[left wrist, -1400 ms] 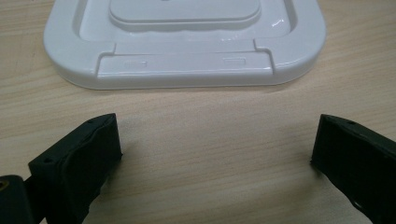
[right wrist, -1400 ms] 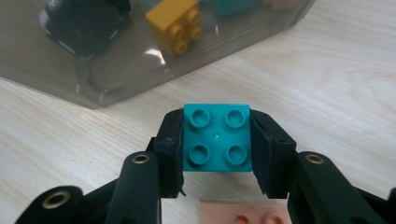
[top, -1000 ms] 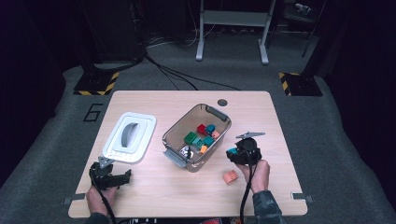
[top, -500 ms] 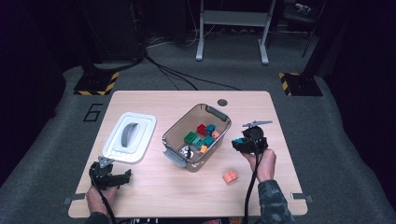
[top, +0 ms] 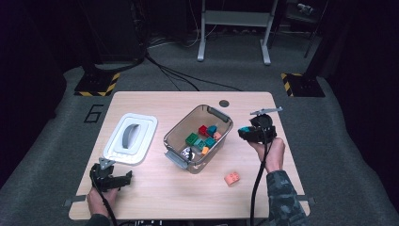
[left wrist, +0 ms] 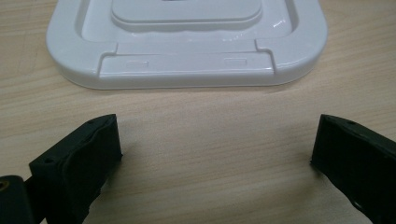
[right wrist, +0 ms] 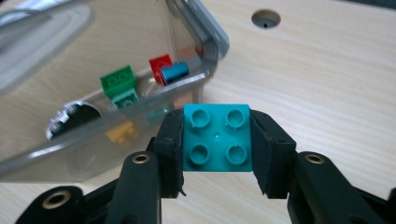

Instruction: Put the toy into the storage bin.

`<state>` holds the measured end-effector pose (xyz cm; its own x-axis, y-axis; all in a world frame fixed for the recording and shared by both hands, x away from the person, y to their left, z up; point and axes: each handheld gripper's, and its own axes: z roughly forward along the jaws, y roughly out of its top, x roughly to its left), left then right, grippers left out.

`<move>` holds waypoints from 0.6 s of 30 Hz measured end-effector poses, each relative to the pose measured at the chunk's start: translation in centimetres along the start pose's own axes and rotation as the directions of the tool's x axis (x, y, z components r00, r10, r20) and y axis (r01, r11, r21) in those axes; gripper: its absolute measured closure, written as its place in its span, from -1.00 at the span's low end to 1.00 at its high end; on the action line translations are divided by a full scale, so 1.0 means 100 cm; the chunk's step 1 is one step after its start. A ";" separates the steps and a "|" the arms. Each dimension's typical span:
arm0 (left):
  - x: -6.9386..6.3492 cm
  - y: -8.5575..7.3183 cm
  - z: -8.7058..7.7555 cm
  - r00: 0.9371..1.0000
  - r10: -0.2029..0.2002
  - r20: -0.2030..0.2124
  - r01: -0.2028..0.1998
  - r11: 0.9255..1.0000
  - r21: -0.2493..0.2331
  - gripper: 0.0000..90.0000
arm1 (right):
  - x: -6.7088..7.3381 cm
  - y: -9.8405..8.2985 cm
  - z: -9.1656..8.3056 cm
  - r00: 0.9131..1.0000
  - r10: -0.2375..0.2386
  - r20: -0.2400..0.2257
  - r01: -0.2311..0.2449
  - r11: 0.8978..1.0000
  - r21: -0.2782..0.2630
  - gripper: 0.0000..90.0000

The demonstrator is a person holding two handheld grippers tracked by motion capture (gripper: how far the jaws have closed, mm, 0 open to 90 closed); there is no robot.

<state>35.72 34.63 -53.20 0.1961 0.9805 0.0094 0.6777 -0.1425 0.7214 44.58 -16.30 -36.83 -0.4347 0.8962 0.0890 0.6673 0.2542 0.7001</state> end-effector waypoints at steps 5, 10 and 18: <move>0.001 0.000 0.001 1.000 -0.008 0.005 0.008 1.000 0.000 -0.98 | 0.006 0.016 -0.008 1.000 -0.026 0.004 0.026 1.000 -0.011 0.31; 0.001 0.000 0.001 1.000 -0.010 0.007 0.010 1.000 0.004 -0.98 | 0.011 0.027 -0.011 0.999 -0.044 -0.001 0.044 0.999 -0.018 0.31; 0.001 0.000 0.000 1.000 -0.011 0.007 0.011 1.000 0.004 -0.98 | 0.027 0.044 -0.002 0.997 -0.061 -0.041 0.060 0.998 -0.019 0.31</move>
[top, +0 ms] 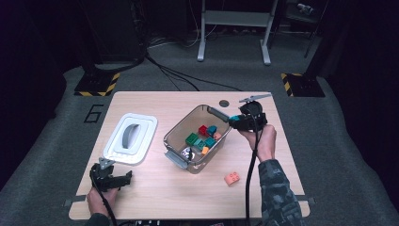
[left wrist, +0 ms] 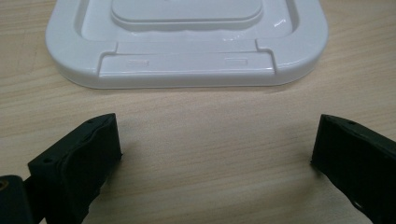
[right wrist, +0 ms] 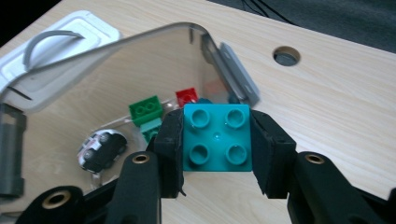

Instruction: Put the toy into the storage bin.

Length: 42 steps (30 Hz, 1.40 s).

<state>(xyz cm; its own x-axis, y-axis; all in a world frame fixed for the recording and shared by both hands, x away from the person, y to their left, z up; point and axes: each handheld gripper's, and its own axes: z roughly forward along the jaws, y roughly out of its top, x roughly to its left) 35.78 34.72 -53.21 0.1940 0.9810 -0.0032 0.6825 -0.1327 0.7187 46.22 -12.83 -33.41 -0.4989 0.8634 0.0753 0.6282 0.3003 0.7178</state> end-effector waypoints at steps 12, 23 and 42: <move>0.000 0.000 0.000 1.000 0.000 -0.001 0.000 1.000 0.000 -0.98 | 0.032 0.004 0.040 0.993 -0.073 -0.090 0.083 0.991 0.102 0.31; 0.000 0.000 0.000 1.000 -0.002 0.001 0.002 1.000 0.001 -0.98 | 0.038 -0.005 0.060 0.991 -0.096 -0.089 0.110 0.981 0.161 0.31; 0.000 0.000 0.000 1.000 -0.001 0.000 0.001 1.000 0.001 -0.98 | 0.029 -0.017 0.038 0.996 -0.053 -0.071 0.060 0.993 0.102 -0.31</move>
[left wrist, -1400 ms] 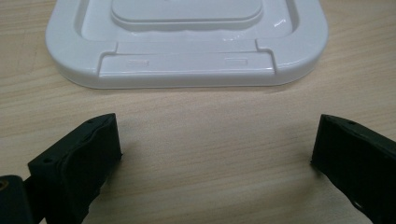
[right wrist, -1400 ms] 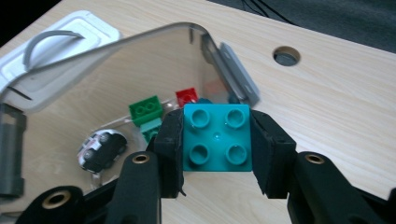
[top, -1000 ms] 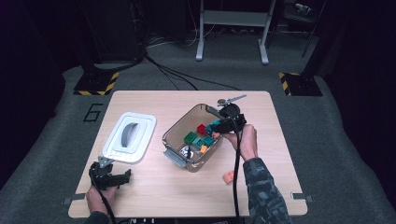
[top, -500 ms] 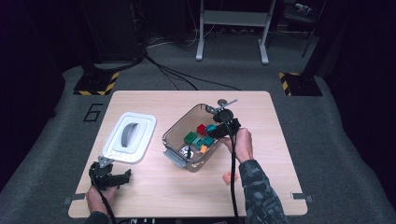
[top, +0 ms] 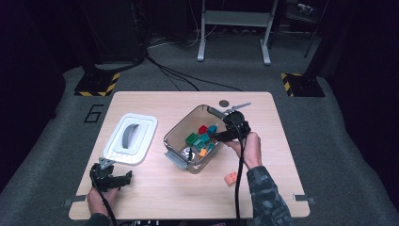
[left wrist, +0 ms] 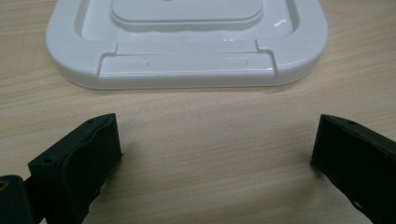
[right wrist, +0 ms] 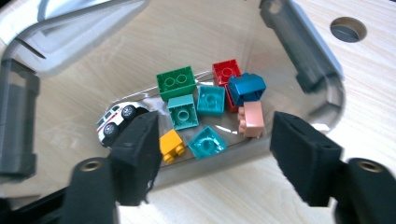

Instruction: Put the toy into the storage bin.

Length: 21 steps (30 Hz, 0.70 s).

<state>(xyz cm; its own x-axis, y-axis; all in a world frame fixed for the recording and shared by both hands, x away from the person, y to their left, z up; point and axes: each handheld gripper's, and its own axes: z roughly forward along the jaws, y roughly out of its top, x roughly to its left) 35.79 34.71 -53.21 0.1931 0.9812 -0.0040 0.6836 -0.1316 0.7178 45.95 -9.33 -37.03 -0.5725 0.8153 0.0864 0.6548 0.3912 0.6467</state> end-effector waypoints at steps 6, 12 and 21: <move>0.000 0.000 0.000 1.000 -0.001 0.001 0.001 1.000 0.000 -0.98 | -0.005 -0.032 -0.024 0.998 0.048 0.036 -0.047 0.998 -0.032 -0.46; 0.000 0.000 0.000 1.000 0.000 0.000 0.000 1.000 0.000 -0.98 | -0.007 -0.079 -0.019 0.988 0.121 0.093 -0.122 0.993 0.006 -0.52; 0.000 0.000 0.000 1.000 0.000 0.000 0.000 1.000 0.000 -0.98 | -0.001 -0.125 0.030 0.959 0.232 0.160 -0.246 0.967 0.074 -0.54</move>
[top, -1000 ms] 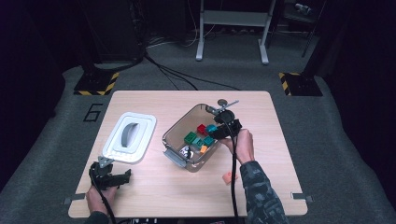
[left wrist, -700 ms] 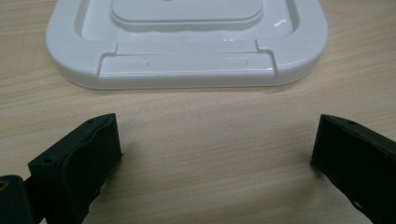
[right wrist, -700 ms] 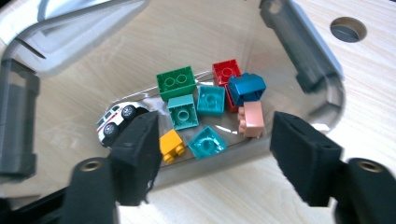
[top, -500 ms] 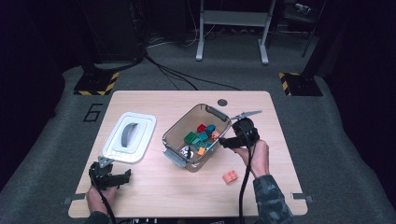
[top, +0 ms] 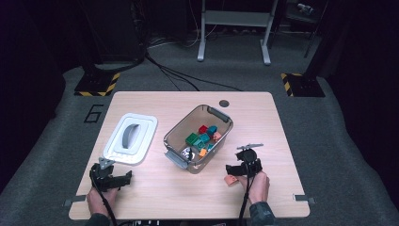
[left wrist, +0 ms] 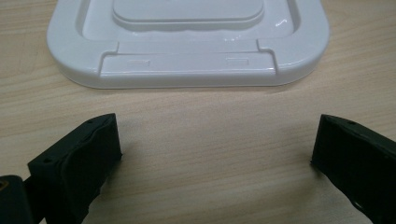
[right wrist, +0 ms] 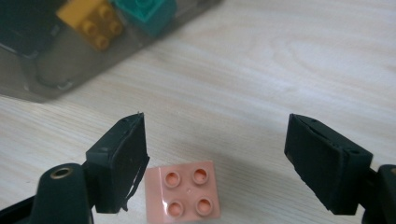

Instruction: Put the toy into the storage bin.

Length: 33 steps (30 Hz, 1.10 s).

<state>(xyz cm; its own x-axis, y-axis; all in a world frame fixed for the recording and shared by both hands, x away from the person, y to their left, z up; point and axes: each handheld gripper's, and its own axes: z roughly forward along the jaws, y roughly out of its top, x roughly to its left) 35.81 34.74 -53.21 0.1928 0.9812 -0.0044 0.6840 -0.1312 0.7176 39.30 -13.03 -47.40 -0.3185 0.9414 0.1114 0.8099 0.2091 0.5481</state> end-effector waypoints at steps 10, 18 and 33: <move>0.000 0.000 0.000 1.000 0.003 -0.003 -0.003 1.000 -0.001 -0.98 | 0.008 -0.019 0.012 0.999 -0.034 0.031 0.032 0.998 0.058 -0.46; 0.000 0.000 0.000 1.000 0.003 -0.003 -0.003 1.000 -0.001 -0.98 | -0.004 -0.042 0.004 0.999 -0.026 0.037 0.024 0.998 0.061 -0.37; 0.000 0.000 0.000 1.000 0.002 -0.004 -0.002 1.000 -0.001 -0.98 | -0.017 -0.051 -0.006 0.987 -0.048 0.155 0.038 0.997 0.068 -0.23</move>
<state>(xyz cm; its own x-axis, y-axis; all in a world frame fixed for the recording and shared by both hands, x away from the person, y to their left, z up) 35.83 34.74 -53.20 0.1915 0.9815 -0.0004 0.6829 -0.1330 0.7183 35.39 -15.82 -49.95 -0.2770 0.9598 -0.0449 0.8286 0.2623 0.4947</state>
